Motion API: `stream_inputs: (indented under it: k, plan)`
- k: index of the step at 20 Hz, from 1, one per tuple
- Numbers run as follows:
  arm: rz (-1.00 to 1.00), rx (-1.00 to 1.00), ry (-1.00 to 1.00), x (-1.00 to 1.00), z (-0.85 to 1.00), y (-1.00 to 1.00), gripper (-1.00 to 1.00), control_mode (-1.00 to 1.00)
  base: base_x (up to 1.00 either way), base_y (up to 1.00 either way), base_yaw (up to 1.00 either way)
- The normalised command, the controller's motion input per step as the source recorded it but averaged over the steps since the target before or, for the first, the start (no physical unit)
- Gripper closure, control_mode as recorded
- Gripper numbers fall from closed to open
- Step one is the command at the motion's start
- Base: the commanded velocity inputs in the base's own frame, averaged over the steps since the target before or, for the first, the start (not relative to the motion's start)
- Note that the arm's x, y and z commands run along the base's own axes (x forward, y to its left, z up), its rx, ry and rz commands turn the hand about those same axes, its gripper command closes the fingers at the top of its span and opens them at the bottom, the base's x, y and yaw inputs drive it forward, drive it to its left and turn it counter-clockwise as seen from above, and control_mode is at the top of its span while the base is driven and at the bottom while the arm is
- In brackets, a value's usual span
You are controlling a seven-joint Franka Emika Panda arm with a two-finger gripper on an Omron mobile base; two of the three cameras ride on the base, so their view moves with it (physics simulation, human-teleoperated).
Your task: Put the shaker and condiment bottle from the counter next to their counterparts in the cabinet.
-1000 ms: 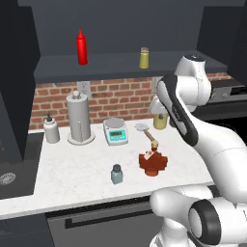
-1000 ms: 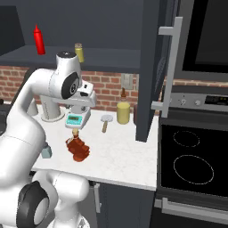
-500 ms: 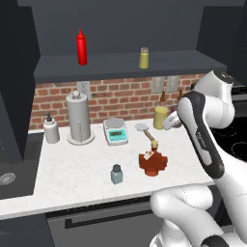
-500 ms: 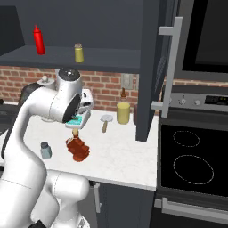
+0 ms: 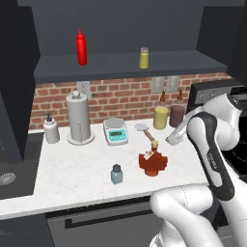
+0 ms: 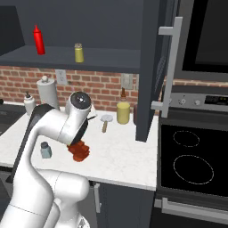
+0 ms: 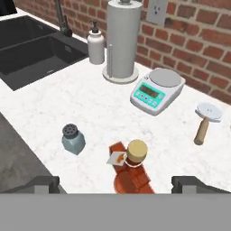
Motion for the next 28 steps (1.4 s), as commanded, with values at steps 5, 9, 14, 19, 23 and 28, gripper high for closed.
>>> stream_inputs:
  k: [5, 9, 14, 19, 23, 28]
  plan:
    - [0.35, 0.04, -0.22, 0.00, -0.19, -0.05, -1.00, -1.00, 0.00, 0.00, 0.00]
    - [0.20, 0.00, -0.10, -0.08, -0.05, -0.15, -1.00, -1.00, 0.00, 0.00, 0.00]
    - [0.02, 0.00, -0.01, 0.00, -0.02, -0.08, -1.00, -1.00, 0.00, 0.00, 0.00]
    - [0.10, 0.00, -0.13, 0.00, -0.07, -0.27, -1.00, -1.00, 0.00, 0.00, 0.00]
    - [0.05, 0.00, -0.07, 0.00, -0.09, -0.30, -1.00, -1.00, 0.00, 0.00, 0.00]
    - [0.00, 0.00, 0.00, 0.00, -0.05, 0.00, -1.00, -1.00, 0.00, 0.00, 0.00]
